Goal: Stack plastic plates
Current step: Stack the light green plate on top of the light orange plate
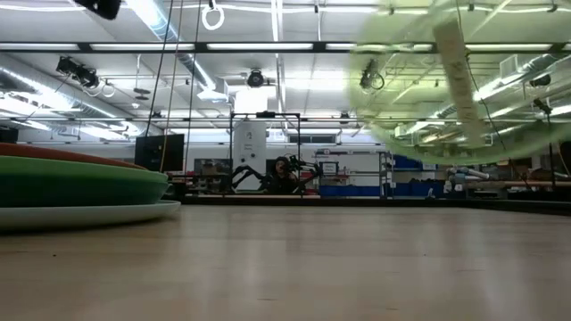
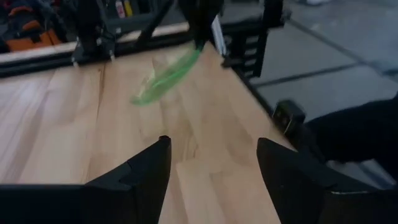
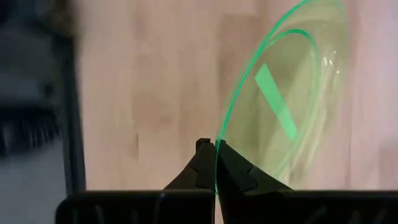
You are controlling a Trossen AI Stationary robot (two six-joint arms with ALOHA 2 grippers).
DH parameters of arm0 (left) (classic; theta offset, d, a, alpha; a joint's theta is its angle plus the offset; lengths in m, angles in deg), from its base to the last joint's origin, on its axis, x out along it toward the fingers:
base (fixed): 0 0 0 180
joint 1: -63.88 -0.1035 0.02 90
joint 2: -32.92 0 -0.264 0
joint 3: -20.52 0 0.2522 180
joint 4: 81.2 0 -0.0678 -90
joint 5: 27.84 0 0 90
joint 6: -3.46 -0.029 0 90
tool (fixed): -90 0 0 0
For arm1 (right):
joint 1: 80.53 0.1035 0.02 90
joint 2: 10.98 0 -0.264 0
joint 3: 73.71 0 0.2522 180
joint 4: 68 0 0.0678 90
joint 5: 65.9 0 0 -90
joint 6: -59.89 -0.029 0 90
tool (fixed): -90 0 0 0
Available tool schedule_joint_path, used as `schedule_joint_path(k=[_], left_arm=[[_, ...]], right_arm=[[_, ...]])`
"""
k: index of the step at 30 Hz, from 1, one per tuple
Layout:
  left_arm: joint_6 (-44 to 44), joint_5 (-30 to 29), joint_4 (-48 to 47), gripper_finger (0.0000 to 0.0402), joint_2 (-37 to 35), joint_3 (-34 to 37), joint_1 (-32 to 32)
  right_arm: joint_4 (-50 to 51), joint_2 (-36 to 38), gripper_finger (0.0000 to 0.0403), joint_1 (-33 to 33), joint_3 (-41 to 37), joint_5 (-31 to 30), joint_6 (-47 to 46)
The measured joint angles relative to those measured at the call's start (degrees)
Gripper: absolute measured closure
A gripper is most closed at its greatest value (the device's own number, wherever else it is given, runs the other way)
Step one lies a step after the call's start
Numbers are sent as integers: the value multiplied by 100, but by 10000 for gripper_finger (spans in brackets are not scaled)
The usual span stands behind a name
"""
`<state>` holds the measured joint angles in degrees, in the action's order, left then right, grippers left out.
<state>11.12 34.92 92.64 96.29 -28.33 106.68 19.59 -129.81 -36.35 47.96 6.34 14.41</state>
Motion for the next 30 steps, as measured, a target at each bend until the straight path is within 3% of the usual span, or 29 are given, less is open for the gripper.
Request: schedule_joint_path(k=[4,7,15,22,30], left_arm=[[-260,-6,459,140,543,0,-37],[-618,16,923,133,915,0,-67],[-1444,17,2069,132,1658,-3,-462],[-1611,469,2244,135,2187,-2,-863],[-2023,699,2248,206,2300,-2,-921]], right_arm=[[-389,0,398,-233,42,163,2429],[-491,0,398,-430,42,265,3427],[-751,0,398,-926,42,239,4610],[-1256,0,397,-1161,42,208,5321],[-1255,0,397,-1225,42,47,5320]])
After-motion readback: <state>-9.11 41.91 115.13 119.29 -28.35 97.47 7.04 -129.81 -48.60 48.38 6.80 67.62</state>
